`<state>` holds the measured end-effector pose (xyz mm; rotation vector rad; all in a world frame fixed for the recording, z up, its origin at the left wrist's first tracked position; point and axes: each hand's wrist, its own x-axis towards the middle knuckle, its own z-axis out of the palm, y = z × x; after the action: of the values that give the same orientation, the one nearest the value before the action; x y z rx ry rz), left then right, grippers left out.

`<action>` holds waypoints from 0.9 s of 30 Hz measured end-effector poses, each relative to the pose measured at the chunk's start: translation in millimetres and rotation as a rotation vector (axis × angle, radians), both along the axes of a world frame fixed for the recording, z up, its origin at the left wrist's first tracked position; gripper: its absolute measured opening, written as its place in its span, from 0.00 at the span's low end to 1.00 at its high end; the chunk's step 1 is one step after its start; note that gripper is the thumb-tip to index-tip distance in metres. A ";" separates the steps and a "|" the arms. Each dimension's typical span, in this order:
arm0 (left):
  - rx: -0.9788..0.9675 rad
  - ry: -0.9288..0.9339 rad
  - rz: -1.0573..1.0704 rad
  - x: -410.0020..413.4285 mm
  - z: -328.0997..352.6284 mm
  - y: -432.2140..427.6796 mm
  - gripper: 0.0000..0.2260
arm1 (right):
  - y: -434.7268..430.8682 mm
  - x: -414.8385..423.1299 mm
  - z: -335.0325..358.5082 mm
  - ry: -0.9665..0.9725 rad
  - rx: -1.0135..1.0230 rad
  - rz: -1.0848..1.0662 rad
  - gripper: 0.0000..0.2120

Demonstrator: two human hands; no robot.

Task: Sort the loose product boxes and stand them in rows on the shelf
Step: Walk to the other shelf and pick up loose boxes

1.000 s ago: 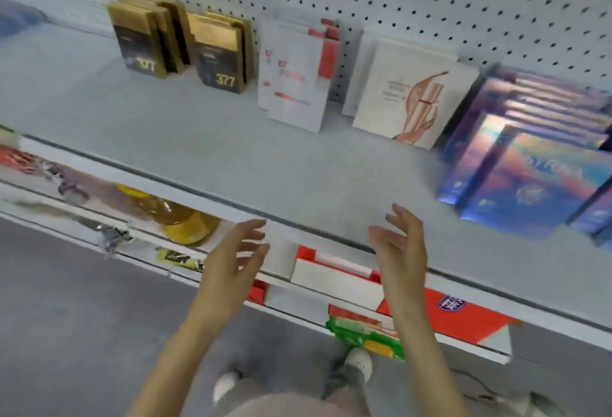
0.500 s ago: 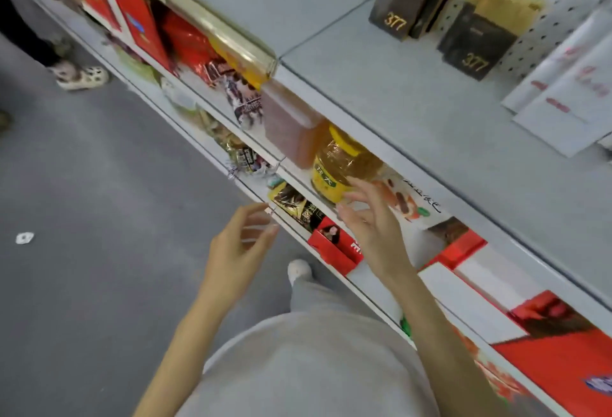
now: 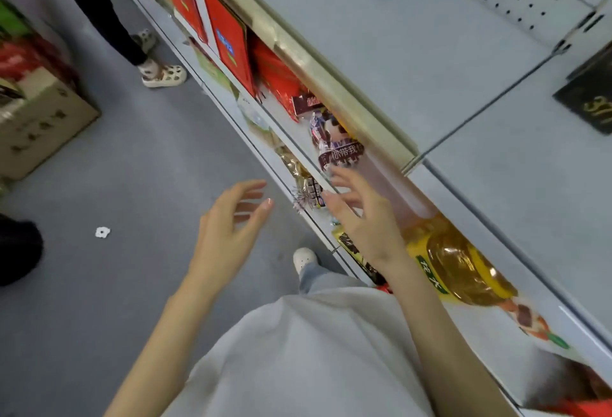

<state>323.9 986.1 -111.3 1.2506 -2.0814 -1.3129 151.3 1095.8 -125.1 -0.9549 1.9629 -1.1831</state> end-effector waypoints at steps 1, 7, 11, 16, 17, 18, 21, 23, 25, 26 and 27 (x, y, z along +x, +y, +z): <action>-0.021 -0.006 0.004 -7.0 5.7 -26.2 0.08 | -23.0 -4.6 2.2 -0.041 -0.003 0.000 0.19; -0.034 0.087 0.137 -20.7 16.9 -148.1 0.07 | -153.0 -14.6 11.0 0.000 0.035 0.099 0.20; 0.061 0.044 0.143 -5.4 -5.6 -197.0 0.08 | -228.8 -13.4 10.5 0.021 0.065 0.088 0.18; 0.072 -0.013 0.069 14.3 -17.9 -320.7 0.07 | -342.1 -3.8 3.5 0.003 0.042 -0.070 0.11; 0.056 -0.017 0.039 17.0 -13.9 -352.0 0.07 | -363.2 0.3 4.3 -0.004 0.027 -0.121 0.11; 0.034 -0.022 0.010 19.0 -7.4 -382.9 0.07 | -383.8 4.9 7.4 -0.005 0.013 -0.164 0.11; -0.043 -0.018 -0.049 18.8 15.8 -470.9 0.08 | -441.8 16.4 21.6 -0.023 -0.031 -0.253 0.11; -0.067 0.005 -0.077 8.7 28.7 -521.6 0.07 | -474.7 17.9 32.8 -0.012 -0.056 -0.299 0.11; -0.082 0.030 -0.124 -7.0 35.2 -561.3 0.06 | -502.6 14.4 39.3 0.004 -0.069 -0.333 0.10; -0.085 0.045 -0.143 -15.8 37.0 -575.8 0.06 | -515.1 11.8 41.4 0.015 -0.073 -0.351 0.10; -0.079 0.068 -0.155 -24.5 36.9 -587.6 0.06 | -527.4 8.1 42.3 0.030 -0.077 -0.376 0.10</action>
<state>299.4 398.6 -74.4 1.0155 -2.1964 -1.3052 159.4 568.4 -82.8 -0.6583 2.1985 -1.4641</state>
